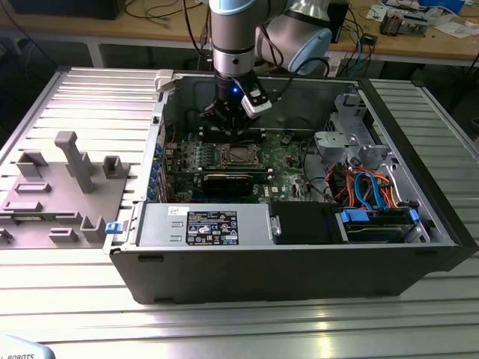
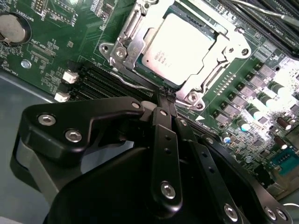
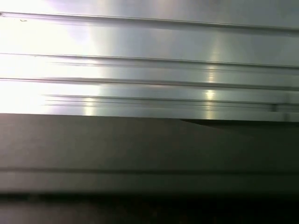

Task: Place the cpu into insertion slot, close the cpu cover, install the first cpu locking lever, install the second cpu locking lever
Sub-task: 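Install the first cpu locking lever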

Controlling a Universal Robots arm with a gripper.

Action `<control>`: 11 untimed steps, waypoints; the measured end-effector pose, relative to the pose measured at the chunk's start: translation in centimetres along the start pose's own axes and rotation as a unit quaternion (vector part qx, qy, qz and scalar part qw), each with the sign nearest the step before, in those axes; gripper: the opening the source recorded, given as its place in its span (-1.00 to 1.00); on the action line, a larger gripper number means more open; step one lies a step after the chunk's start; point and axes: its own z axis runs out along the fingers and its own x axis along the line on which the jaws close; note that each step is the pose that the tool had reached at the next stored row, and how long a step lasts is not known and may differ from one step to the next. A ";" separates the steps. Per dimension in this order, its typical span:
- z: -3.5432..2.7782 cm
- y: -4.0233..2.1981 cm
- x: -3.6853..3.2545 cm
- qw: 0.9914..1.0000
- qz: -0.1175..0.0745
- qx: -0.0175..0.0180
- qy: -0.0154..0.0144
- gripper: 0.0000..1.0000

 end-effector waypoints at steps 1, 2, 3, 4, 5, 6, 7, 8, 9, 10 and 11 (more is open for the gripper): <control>0.04 -0.03 -0.26 1.000 0.000 0.000 0.001 -0.79; 0.05 -0.04 -0.41 1.000 0.000 0.000 0.001 -0.79; 0.08 -0.05 -0.58 1.000 0.000 0.000 0.002 -0.79; 0.09 -0.06 -0.70 1.000 0.000 0.000 0.002 -0.79; 0.11 -0.07 -0.85 1.000 0.000 0.000 0.002 -0.79; 0.13 -0.07 -0.97 1.000 0.000 0.000 0.003 -0.79; 0.16 -0.08 -1.12 1.000 0.000 0.000 0.003 -0.79; 0.17 -0.09 -1.24 1.000 0.000 0.000 0.003 -0.79; 0.19 -0.10 -1.35 1.000 0.000 0.000 0.004 -0.79; 0.22 -0.11 -1.50 1.000 0.000 0.000 0.004 -0.79; 0.24 -0.13 -1.62 1.000 0.000 0.000 0.005 -0.79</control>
